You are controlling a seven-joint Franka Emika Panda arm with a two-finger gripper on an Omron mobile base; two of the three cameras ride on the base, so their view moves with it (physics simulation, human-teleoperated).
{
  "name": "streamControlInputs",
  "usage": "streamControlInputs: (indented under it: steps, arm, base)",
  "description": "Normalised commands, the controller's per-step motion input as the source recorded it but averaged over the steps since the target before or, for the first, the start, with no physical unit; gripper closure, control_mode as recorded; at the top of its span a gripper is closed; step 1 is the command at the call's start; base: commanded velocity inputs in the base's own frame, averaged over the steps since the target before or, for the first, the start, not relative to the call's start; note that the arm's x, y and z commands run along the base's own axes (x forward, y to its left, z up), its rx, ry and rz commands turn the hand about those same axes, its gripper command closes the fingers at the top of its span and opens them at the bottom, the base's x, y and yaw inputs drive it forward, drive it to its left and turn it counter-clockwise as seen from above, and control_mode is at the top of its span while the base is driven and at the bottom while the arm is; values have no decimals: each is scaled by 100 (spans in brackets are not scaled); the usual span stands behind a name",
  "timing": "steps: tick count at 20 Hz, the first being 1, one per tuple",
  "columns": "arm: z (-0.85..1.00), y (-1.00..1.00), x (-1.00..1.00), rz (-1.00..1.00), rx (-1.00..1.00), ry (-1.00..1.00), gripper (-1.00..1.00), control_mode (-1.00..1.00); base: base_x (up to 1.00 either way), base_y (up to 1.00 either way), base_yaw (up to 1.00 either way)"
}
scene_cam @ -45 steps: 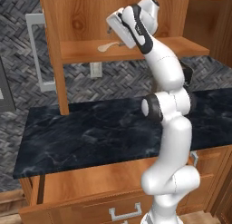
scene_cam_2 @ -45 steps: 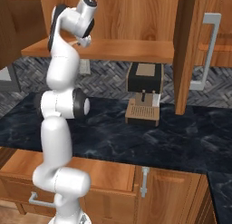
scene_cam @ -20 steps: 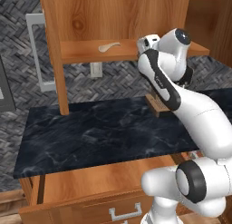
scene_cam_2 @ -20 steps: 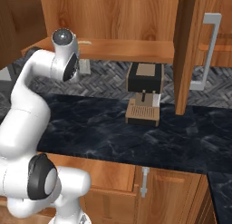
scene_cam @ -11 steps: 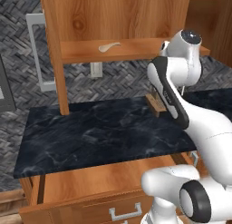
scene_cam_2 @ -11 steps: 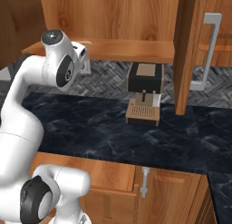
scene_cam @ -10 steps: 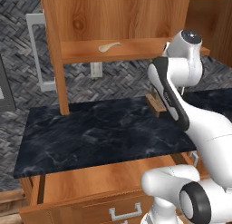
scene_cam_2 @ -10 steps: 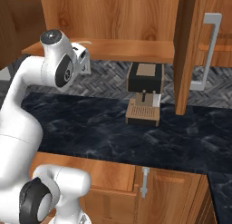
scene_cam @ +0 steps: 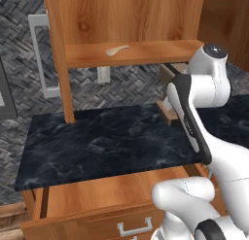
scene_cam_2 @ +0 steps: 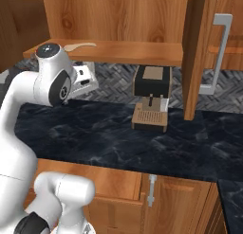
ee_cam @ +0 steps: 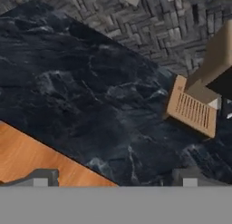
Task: Organize the utensils by type. Pick up the wooden spoons from the counter and place them in the open cabinet. Then pick up the metallic utensils from the counter and place them in the open drawer.
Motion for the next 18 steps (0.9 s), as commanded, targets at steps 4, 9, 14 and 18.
streamControlInputs:
  steps: [4,9,14,18]
  arm:
    - [-33,-1,-54,-47,38,0,-100,-100]
    - [-32,0,-24,-40,30,0,-100,-100]
    - [-19,0,0,-7,10,0,-100,-100]
    - [-3,0,-9,0,0,0,-100,100]
  base:
    - [0,0,0]
    - [0,0,0]
    - [0,0,0]
    - [-17,0,0]
